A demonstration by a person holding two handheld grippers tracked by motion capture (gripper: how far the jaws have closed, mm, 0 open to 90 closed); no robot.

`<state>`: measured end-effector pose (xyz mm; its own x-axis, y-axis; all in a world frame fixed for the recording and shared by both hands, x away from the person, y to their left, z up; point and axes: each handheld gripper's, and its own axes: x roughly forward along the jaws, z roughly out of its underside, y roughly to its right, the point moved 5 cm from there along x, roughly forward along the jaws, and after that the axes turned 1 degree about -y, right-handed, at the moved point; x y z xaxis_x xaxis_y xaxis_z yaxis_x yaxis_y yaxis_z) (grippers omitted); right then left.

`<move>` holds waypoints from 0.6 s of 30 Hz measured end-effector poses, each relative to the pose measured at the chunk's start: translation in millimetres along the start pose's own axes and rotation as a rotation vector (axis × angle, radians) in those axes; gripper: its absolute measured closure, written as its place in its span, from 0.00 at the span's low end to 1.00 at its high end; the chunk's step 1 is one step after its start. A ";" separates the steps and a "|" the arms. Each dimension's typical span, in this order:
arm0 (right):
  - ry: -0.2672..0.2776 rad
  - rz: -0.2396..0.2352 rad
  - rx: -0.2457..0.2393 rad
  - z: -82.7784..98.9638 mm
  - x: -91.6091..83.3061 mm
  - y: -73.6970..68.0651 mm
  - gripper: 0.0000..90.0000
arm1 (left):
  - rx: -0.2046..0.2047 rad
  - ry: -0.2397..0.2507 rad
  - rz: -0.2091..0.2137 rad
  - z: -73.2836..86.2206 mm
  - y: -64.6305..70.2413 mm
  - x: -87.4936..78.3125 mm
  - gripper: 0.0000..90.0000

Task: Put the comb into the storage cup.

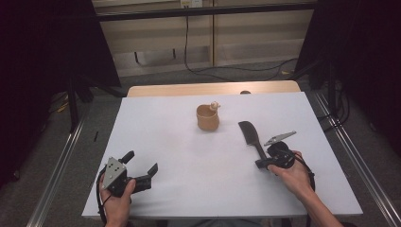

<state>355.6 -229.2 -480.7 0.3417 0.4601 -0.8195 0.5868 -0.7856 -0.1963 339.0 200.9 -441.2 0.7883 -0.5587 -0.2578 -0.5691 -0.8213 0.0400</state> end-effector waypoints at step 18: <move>-0.011 0.032 -0.006 4.5 -5.4 5.2 1.00 | 0.008 -0.008 -0.003 0.5 -0.3 0.5 0.04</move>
<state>353.6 -237.6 -479.7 0.3522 0.4300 -0.8313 0.5802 -0.7973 -0.1666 339.5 200.8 -441.8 0.7879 -0.5555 -0.2656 -0.5689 -0.8218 0.0311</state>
